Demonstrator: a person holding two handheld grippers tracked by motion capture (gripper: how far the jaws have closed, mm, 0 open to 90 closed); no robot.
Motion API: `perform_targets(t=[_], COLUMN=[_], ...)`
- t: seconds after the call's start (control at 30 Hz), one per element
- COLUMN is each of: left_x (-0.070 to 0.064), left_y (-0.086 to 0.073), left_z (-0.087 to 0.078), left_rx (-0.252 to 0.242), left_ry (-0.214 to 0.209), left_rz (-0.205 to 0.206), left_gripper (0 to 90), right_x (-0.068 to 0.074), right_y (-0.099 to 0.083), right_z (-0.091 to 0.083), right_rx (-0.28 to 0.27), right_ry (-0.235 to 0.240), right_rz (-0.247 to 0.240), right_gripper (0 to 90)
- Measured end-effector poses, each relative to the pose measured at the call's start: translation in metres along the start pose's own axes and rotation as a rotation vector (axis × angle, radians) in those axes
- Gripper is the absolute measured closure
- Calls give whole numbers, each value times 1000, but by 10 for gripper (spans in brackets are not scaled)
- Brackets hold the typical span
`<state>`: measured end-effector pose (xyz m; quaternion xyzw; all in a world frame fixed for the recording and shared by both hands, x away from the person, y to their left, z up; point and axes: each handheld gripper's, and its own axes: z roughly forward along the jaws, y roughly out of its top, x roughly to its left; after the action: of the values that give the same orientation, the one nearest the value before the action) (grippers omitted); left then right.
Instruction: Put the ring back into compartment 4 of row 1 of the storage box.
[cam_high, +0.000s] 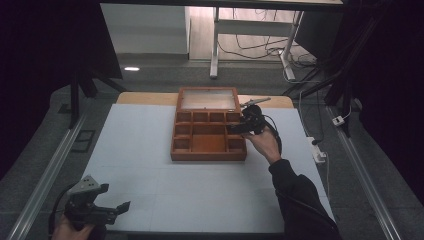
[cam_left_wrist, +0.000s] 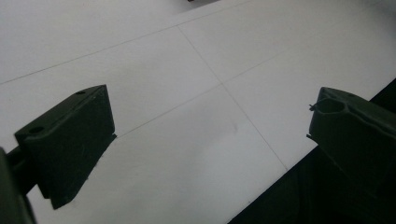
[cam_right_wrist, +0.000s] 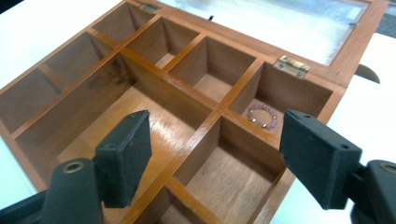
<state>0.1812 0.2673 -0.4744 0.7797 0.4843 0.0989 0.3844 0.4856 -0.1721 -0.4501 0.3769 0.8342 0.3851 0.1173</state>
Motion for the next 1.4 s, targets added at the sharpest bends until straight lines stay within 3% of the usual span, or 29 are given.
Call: perform_targets(t=[0.63,0.9,1.4], left_x=[0,0,1], left_y=[0,0,0], left_z=[0,0,-1], left_rx=[-2,-3,-6], left_ry=[-2,-2,-8], left_rz=[3,2,0], left_gripper=[4,4,2], right_x=[31,40,53], right_y=[-12,-20,-38], right_z=[-11,-20,-51], right_rx=[25,22,-5], right_ry=[59,84,75], right_rz=[-47,-71,-100], right_gripper=[35,4,0])
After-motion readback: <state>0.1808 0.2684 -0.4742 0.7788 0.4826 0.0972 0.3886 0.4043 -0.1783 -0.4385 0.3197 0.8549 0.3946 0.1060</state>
